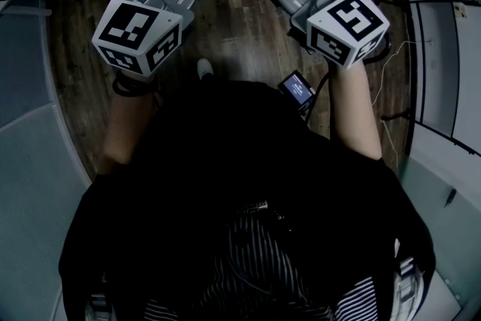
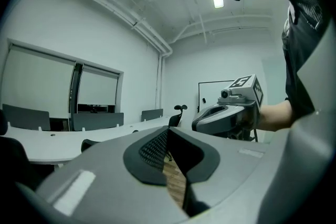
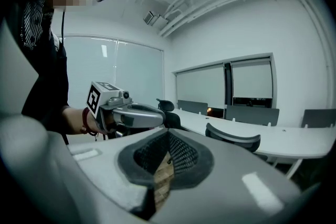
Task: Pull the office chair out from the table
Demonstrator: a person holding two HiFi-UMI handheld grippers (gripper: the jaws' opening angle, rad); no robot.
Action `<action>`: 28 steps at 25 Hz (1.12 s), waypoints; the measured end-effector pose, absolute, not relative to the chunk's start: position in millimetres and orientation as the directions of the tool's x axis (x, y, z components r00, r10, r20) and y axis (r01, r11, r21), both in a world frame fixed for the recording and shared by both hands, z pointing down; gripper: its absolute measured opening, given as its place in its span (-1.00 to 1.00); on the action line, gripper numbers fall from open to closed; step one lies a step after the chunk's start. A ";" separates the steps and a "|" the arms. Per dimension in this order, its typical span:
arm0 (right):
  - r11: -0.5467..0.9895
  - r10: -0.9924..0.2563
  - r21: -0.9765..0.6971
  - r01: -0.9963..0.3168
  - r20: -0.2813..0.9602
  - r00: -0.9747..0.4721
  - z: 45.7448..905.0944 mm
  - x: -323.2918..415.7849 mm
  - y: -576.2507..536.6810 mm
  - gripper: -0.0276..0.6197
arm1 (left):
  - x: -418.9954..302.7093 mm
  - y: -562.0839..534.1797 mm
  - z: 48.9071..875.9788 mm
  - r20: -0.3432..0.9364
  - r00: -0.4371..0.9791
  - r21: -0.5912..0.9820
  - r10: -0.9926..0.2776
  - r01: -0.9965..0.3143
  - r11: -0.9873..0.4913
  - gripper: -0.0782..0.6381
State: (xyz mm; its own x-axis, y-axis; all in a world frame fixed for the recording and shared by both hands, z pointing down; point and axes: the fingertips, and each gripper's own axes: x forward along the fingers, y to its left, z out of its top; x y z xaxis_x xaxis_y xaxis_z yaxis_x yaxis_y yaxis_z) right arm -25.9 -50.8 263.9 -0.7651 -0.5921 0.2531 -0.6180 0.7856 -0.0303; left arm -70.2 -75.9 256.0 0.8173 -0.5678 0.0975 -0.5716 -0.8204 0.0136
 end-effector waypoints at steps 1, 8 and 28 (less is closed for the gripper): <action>0.786 -0.591 -0.030 -0.618 0.256 -0.765 264.8 -33.2 -55.9 -0.91 | -76.0 -81.1 256.6 0.096 0.819 0.013 -0.566 -0.569 -0.822 -0.78; 0.793 -0.579 -0.027 -0.609 0.280 -0.766 277.1 -74.5 -84.5 -0.91 | -112.0 -108.4 268.7 0.090 0.820 0.022 -0.565 -0.568 -0.822 -0.78; 0.749 -0.625 -0.046 -0.661 0.284 -0.727 281.2 -39.5 -207.9 -0.91 | -79.9 -231.7 281.7 0.114 0.841 0.040 -0.528 -0.535 -0.844 -0.78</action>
State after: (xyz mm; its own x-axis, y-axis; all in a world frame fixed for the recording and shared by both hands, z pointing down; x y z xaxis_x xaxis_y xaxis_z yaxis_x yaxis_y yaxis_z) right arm -39.5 -207.9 281.2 -0.7272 -0.6249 0.2839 -0.6614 0.7486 -0.0463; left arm -79.9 -231.7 281.7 0.8414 -0.5282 0.1138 -0.5351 -0.8438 0.0401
